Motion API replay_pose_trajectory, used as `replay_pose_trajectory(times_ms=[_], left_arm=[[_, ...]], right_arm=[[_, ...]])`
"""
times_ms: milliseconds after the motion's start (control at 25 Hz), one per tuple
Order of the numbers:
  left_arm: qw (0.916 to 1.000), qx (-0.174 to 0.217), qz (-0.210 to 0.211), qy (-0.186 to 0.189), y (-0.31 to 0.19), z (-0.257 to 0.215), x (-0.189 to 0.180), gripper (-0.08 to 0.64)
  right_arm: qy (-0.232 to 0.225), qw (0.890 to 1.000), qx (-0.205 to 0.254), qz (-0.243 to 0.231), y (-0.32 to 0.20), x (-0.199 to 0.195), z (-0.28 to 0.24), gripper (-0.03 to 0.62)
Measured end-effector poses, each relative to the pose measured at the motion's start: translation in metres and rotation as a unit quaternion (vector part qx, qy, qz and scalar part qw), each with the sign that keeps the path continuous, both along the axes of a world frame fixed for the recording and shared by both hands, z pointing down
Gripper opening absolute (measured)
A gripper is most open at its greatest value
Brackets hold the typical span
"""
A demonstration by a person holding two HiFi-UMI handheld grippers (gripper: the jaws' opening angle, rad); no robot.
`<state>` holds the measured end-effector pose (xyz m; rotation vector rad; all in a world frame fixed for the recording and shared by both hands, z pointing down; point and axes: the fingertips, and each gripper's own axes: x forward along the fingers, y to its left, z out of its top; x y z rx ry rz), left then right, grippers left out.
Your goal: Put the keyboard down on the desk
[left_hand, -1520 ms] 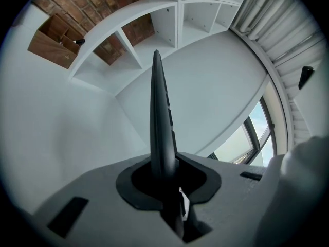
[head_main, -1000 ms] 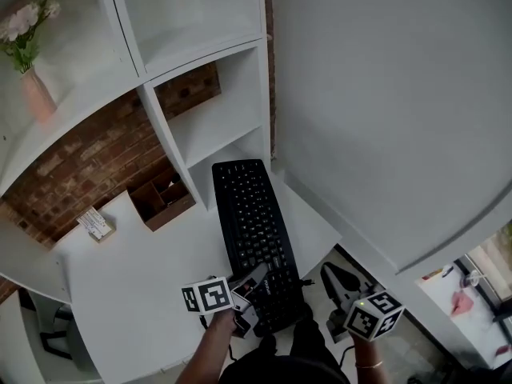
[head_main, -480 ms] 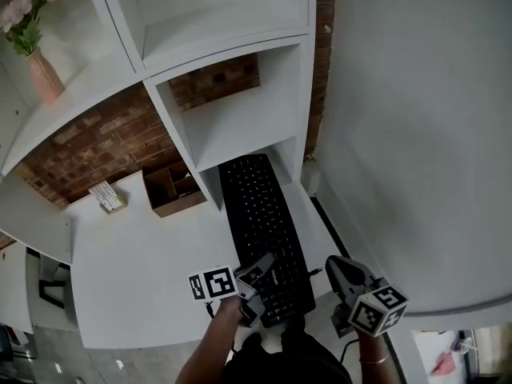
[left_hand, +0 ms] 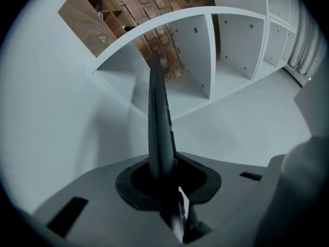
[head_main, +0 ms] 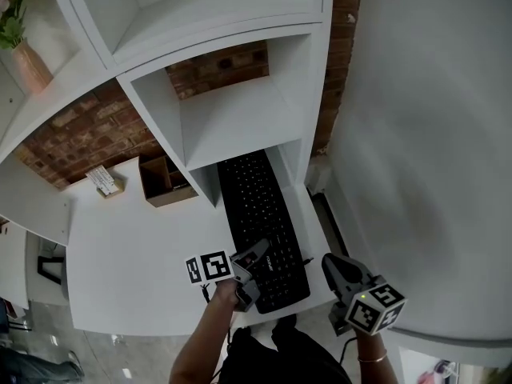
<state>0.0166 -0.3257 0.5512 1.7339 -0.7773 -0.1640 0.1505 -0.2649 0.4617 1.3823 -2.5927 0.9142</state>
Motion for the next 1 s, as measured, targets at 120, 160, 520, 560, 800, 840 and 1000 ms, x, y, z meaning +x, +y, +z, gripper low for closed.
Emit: replay_pose_trajectory(times_ms=[120,160,520,560,800,840,1000], left_arm=[[0.9999,-0.013,-0.008,0.0,-0.009,0.01,-0.002,0.075],[0.9998,-0.018,-0.01,0.001,-0.011,0.013,-0.003,0.075],[0.999,-0.045,-0.004,-0.007,-0.019,0.034,-0.004,0.091],[0.999,-0.042,-0.003,-0.01,-0.019,0.034,-0.004,0.094],[0.9988,-0.036,0.002,-0.032,-0.021,0.04,-0.011,0.121],[0.9985,-0.038,0.003,-0.039,-0.021,0.041,-0.012,0.132],[0.9969,-0.045,0.003,-0.065,-0.021,0.047,-0.017,0.163]], right_arm=[[-0.001,1.0,-0.009,-0.01,-0.005,-0.002,0.006,0.005],[-0.001,1.0,-0.012,-0.013,-0.006,-0.002,0.008,0.005],[-0.001,0.999,-0.024,-0.028,-0.015,-0.007,0.018,0.005],[-0.001,0.999,-0.025,-0.028,-0.015,-0.007,0.018,0.005],[-0.004,0.999,-0.029,-0.027,-0.015,-0.01,0.019,0.005],[-0.004,0.999,-0.029,-0.027,-0.015,-0.01,0.019,0.005],[0.0,0.999,-0.029,-0.028,-0.013,-0.013,0.02,0.005]])
